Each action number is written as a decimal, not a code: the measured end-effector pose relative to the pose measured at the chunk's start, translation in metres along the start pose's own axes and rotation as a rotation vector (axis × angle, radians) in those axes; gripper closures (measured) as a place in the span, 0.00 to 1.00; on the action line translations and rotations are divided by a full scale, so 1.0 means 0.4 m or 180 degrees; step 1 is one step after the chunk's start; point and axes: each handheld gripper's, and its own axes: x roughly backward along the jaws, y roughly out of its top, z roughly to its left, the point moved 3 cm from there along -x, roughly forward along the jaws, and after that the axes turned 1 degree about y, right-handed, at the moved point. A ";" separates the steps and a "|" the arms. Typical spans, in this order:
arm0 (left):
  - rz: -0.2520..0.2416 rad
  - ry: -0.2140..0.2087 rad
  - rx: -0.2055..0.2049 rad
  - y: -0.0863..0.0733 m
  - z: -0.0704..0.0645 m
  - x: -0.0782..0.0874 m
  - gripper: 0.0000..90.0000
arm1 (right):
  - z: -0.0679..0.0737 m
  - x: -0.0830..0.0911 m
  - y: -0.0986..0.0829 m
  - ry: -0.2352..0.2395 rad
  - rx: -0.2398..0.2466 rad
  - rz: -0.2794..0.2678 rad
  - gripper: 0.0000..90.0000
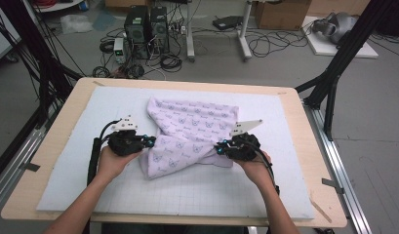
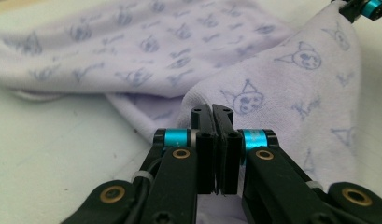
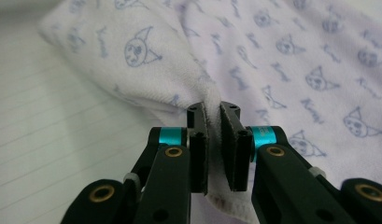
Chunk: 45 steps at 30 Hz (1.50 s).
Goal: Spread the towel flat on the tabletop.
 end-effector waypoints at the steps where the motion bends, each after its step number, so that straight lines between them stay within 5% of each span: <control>1: 0.0059 0.0032 0.0035 -0.007 0.011 -0.015 0.98 | -0.014 -0.017 -0.005 -0.0011 -0.0052 0.0055 0.92; 6: 0.0197 0.0041 0.0069 -0.023 0.027 -0.055 0.97 | -0.054 -0.094 -0.040 0.0023 -0.0252 0.0377 0.90; 12: 0.0016 0.0008 0.0077 -0.009 0.020 0.007 0.81 | -0.040 -0.053 -0.021 -0.0056 -0.0169 0.0120 0.76; 18: -0.0048 -0.0042 -0.0099 -0.015 -0.012 0.081 0.67 | 0.017 0.031 -0.008 -0.0211 0.0060 -0.0227 0.67; 22: -0.0078 -0.0127 -0.0154 -0.044 -0.043 0.105 0.61 | 0.066 0.049 -0.023 -0.0125 0.0142 -0.0310 0.68; 27: 0.0060 -0.0348 -0.0280 -0.086 -0.093 0.082 0.59 | 0.126 -0.006 -0.040 0.0093 0.0308 -0.0234 0.71; 31: 0.0285 -0.0436 -0.0371 -0.107 -0.113 0.039 0.57 | 0.154 -0.074 -0.037 0.0212 0.0415 -0.0012 0.71; 34: 0.0386 -0.0450 -0.0402 -0.117 -0.116 0.008 0.61 | 0.155 -0.114 -0.029 0.0195 0.0396 0.0018 0.69; 39: 0.0390 -0.0488 -0.0399 -0.106 -0.118 -0.021 0.85 | 0.146 -0.165 -0.018 0.0062 0.0447 0.0093 0.72; 45: 0.0264 -0.0429 -0.0390 -0.091 -0.120 0.006 0.93 | 0.134 -0.173 -0.008 -0.0014 0.0478 0.0058 0.94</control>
